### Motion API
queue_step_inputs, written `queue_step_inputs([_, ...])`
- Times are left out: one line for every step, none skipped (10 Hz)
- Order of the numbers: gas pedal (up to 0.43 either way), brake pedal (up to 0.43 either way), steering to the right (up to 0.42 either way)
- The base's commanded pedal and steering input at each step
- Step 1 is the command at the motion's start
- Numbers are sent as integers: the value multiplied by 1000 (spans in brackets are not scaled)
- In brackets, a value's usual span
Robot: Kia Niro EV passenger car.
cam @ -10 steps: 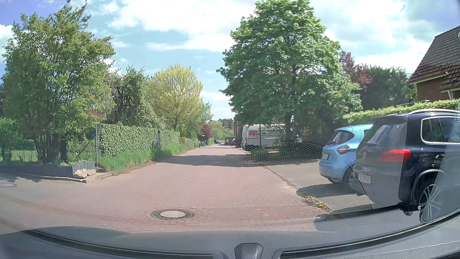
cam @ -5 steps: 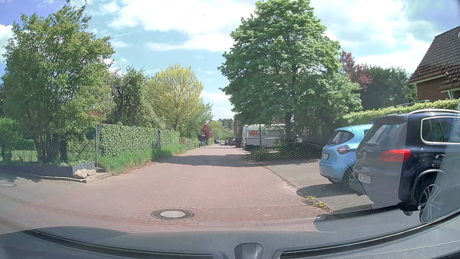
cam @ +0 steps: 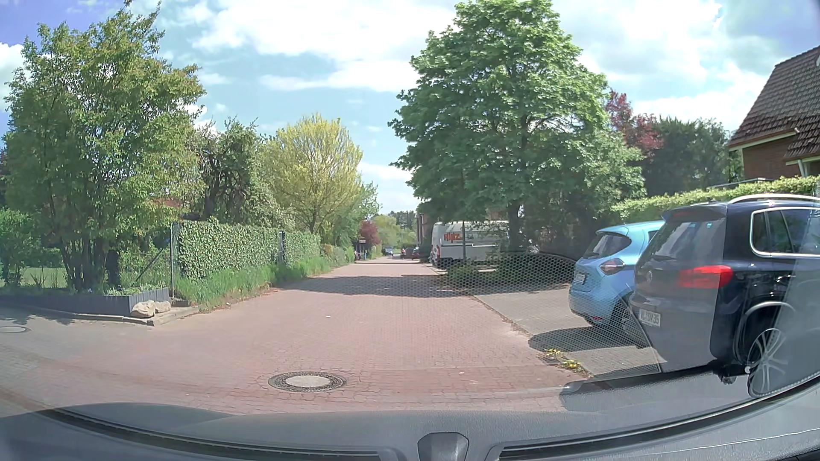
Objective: Follow the waypoints while adhering to traffic rules and regulations
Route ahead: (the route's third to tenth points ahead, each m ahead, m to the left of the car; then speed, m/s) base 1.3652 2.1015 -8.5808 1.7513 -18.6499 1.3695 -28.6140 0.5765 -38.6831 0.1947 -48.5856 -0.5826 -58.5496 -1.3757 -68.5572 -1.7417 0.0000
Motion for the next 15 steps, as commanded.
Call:
queue_step_inputs([0, 244, -14])
queue_step_inputs([0, 244, -14])
queue_step_inputs([0, 244, -14])
queue_step_inputs([0, 244, -14])
queue_step_inputs([0, 238, -14])
queue_step_inputs([0, 244, -14])
queue_step_inputs([0, 244, -14])
queue_step_inputs([0, 238, -14])
queue_step_inputs([0, 244, -14])
queue_step_inputs([0, 238, -14])
queue_step_inputs([0, 238, -14])
queue_step_inputs([0, 244, -14])
queue_step_inputs([0, 238, -14])
queue_step_inputs([0, 238, -14])
queue_step_inputs([0, 238, -14])
